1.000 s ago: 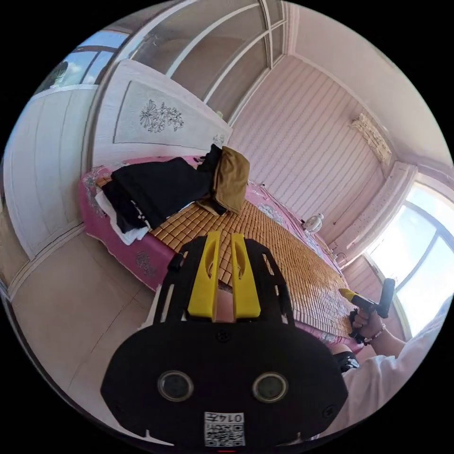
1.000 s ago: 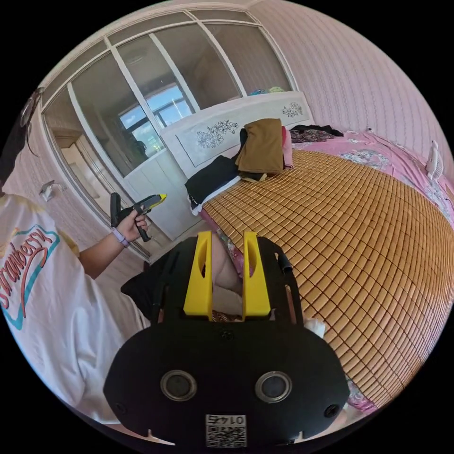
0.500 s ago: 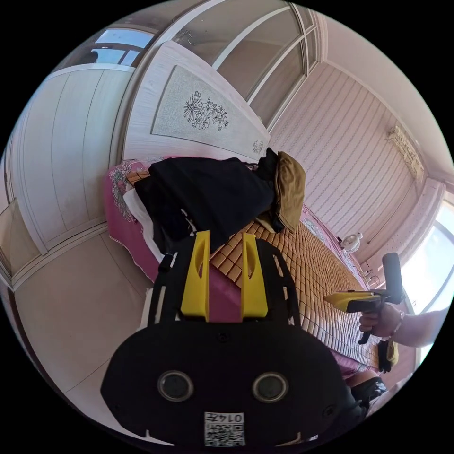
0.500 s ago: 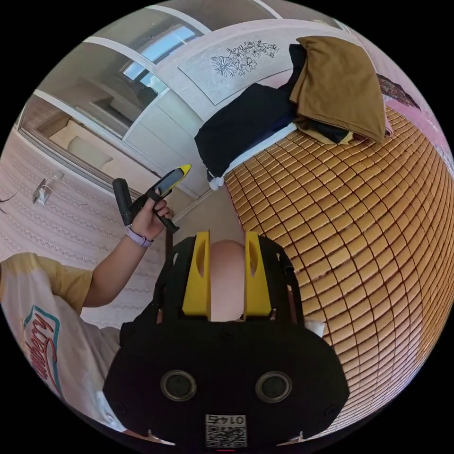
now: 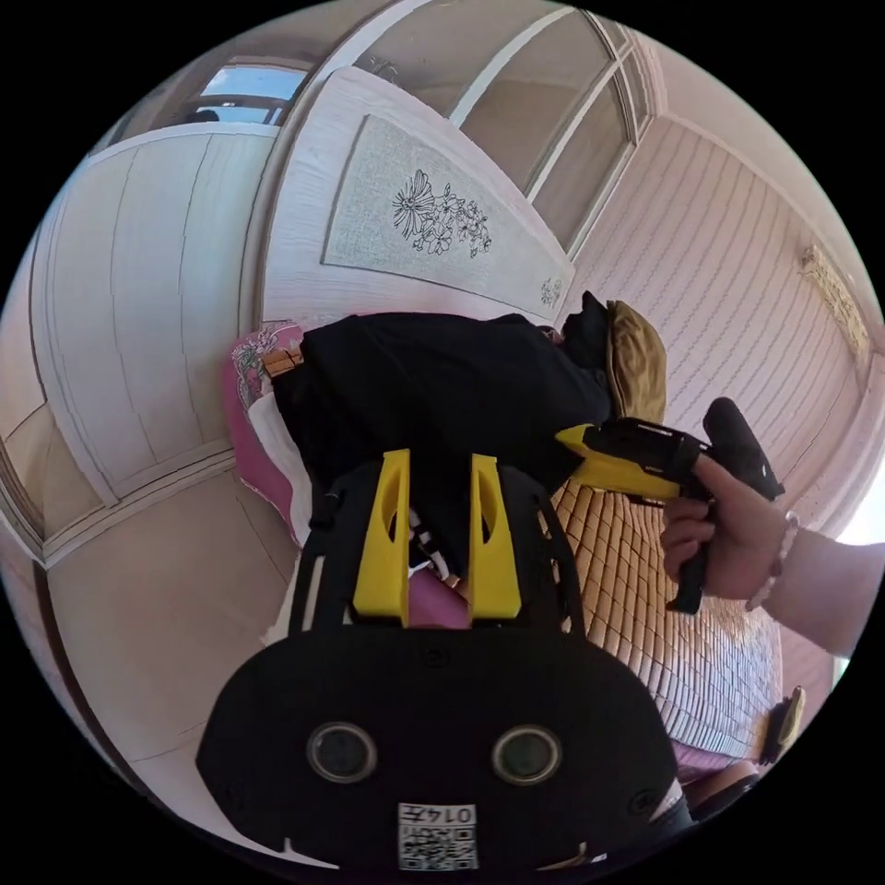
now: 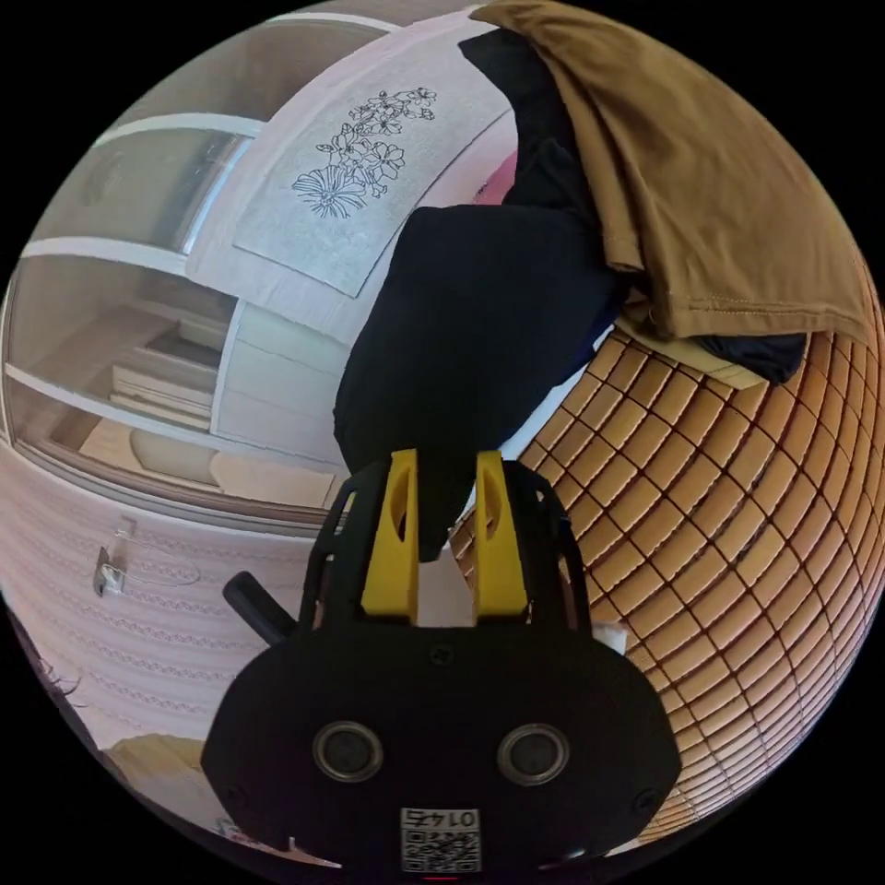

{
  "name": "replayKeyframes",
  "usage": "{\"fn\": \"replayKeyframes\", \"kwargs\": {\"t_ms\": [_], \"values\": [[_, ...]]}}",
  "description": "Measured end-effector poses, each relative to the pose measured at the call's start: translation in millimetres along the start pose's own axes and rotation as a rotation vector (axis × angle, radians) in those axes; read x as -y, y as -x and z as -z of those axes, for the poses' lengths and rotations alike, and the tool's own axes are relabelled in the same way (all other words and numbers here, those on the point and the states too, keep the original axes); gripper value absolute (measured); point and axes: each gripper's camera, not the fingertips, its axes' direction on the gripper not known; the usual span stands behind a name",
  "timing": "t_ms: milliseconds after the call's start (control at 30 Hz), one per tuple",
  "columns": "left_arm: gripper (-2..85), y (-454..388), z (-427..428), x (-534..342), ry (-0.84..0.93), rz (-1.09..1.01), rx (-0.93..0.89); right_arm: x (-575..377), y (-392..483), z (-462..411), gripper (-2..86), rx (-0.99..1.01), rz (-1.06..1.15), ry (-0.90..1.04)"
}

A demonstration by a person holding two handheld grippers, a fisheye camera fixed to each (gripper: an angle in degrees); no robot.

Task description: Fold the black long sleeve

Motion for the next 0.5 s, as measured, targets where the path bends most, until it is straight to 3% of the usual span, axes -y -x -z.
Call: {"fn": "replayKeyframes", "kwargs": {"t_ms": [133,267,400,500], "values": [[3.3,-7.7,0.5,0.6,-0.005,-0.028,-0.026,10.6,9.3,24.6,2.2,0.063,0.051,0.048],[1.3,-53.4,34.7,13.1,-0.131,-0.118,-0.118,-2.9,24.5,93.5,0.4,0.113,0.127,-0.091],[0.4,-134.1,62.7,13.8,-0.187,-0.306,-0.406,-58.9,17.9,175.9,0.0,0.069,0.180,-0.312],[0.3,-206.9,55.1,-9.4,-0.070,-0.430,-0.638,-130.9,-20.6,238.3,0.2,-0.045,0.058,-0.454]]}}
